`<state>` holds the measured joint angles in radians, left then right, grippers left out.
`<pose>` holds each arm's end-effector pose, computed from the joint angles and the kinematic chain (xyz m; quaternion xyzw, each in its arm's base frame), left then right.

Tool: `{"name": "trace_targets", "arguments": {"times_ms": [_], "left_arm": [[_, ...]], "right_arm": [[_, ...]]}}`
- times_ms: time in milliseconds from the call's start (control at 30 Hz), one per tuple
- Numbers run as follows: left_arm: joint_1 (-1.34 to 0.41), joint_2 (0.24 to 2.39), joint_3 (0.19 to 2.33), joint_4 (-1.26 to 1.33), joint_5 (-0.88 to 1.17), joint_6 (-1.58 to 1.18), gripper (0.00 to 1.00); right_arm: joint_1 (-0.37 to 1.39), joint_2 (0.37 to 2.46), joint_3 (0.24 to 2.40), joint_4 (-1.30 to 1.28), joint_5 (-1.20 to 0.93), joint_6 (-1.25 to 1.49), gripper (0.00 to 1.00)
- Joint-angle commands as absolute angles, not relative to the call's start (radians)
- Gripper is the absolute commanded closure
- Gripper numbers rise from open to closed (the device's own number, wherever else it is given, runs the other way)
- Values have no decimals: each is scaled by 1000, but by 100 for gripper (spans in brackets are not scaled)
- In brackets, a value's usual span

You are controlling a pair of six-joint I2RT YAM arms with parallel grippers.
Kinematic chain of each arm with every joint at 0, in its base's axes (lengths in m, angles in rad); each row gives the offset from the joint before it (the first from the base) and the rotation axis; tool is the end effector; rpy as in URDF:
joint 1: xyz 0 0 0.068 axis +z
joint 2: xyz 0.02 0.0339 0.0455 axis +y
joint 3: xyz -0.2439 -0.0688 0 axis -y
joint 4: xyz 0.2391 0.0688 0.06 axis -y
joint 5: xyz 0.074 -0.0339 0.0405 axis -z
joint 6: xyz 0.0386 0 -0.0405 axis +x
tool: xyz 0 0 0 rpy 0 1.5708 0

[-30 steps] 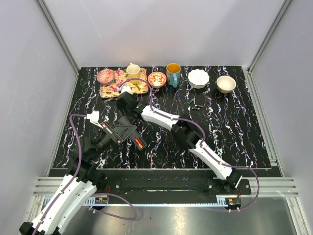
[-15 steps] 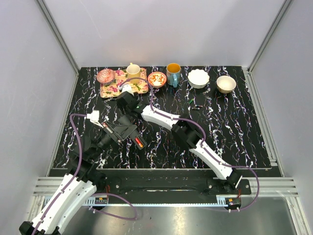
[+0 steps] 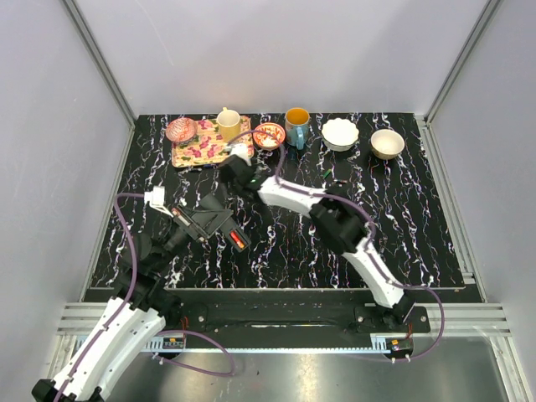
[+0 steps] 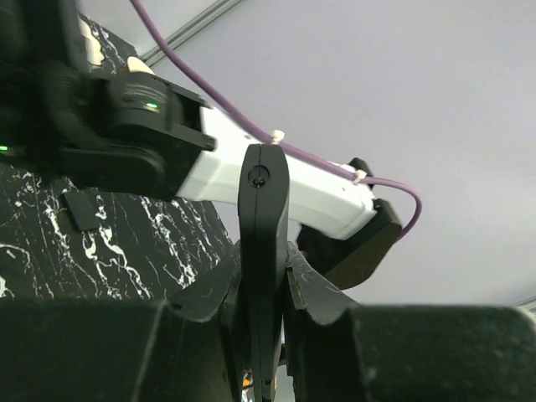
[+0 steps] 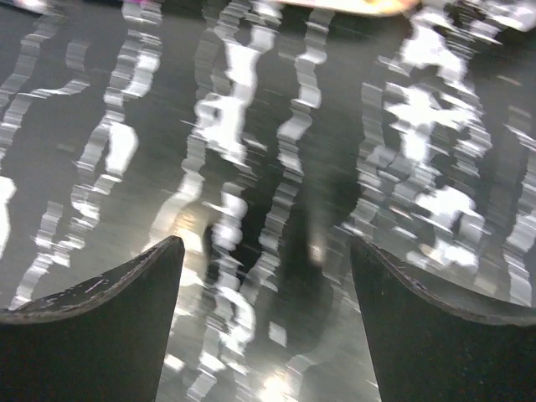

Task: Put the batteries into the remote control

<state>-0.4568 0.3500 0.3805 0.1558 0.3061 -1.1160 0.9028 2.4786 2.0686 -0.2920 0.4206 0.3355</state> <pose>0.1178 -0.0708 0.2849 -0.0931 0.6348 -0.6073 0.4686 0.3461 0.4133 0.1528 -0.1639 0.8763 0.0847 0.4451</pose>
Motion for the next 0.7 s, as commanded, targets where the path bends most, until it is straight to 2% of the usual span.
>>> {"name": "trace_targets", "arguments": {"times_ms": [0,33,133,233,300,433,667], "left_arm": [[-453,364,379,307,327,-1147,100],[-454,377,359,348,330,-1155,100],[-454,414,324,425,351,-1181,100],[-454,461,289,510,376,-1209,100],[-454,488,272,552,397,-1227,100],[-457,564,230,658,433,-1272,100],[-474,587,209,692,457,-1259,100]], "right_arm": [[773,2130,1779,-175,489,403,15],[756,2037,1664,-140,500,405,15],[695,1897,1515,-133,537,387,15],[622,1815,1435,-185,549,370,15],[569,1790,1411,-230,535,403,15],[473,1733,1312,-268,503,426,24],[453,1775,1273,-371,517,454,18]]}}
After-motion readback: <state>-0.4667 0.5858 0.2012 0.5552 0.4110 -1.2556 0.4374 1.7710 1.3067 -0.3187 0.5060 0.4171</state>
